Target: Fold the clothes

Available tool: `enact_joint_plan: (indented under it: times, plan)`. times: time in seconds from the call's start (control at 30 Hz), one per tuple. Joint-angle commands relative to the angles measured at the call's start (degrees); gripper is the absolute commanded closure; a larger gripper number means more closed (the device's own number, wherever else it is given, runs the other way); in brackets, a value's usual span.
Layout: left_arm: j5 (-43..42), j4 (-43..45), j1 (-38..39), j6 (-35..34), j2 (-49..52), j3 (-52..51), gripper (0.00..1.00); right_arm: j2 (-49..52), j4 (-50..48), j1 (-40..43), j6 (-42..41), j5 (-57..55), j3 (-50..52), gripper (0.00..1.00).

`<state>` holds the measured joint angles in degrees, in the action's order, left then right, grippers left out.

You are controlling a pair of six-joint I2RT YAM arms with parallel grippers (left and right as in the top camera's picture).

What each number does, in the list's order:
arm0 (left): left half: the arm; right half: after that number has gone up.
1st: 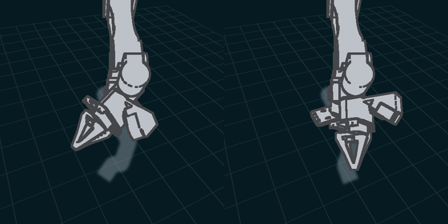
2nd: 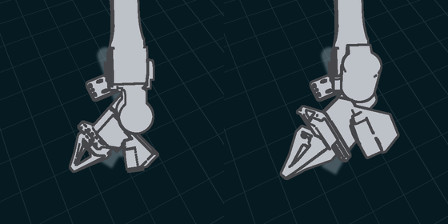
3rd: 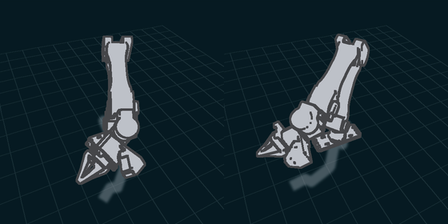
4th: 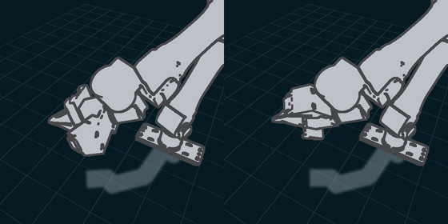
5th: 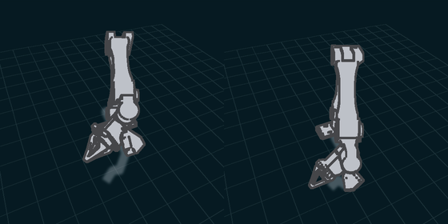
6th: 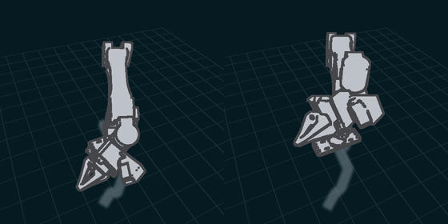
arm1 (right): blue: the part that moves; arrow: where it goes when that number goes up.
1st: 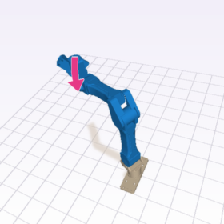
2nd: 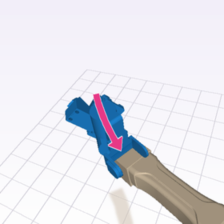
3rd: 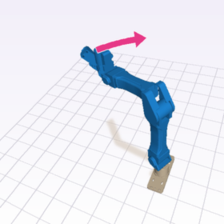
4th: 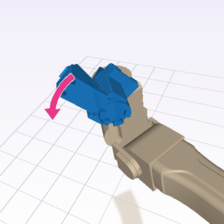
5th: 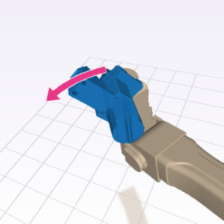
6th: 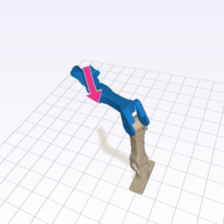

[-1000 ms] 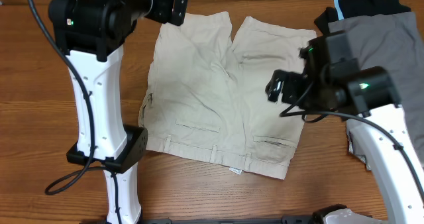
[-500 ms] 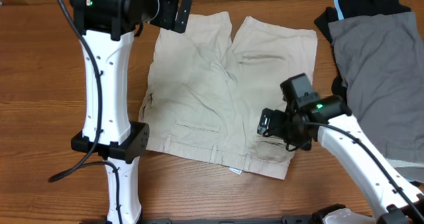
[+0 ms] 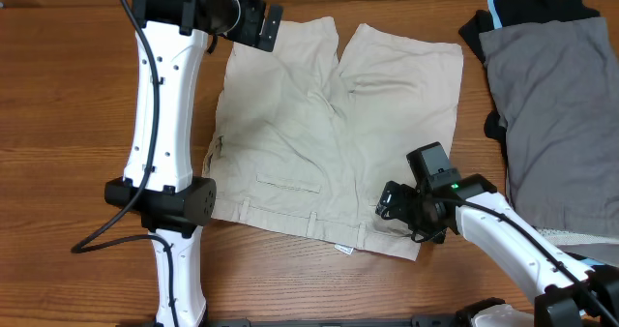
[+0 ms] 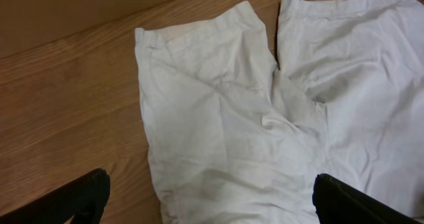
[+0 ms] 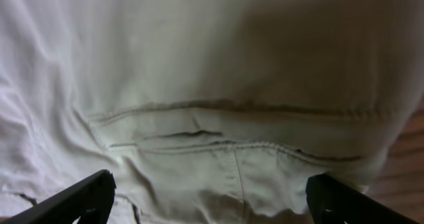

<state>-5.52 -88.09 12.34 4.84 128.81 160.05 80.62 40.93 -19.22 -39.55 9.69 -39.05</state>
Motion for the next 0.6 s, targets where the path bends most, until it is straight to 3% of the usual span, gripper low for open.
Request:
enact_joint_plan:
  times: [0.0,0.27,0.57]
  plan:
    - [0.2,1.1,-0.2,1.2,0.5,-1.7,0.00,-0.2,-2.3,-0.2,-1.4,0.3,1.1,0.09]
    - [0.2,1.7,-0.2,1.4,0.5,-2.5,0.00,1.4,-0.3,3.5,-4.0,-4.5,1.2,0.12]
    - [0.2,2.0,-0.4,1.6,0.5,-2.5,0.00,2.4,0.7,16.6,1.0,-4.0,1.2,0.12]
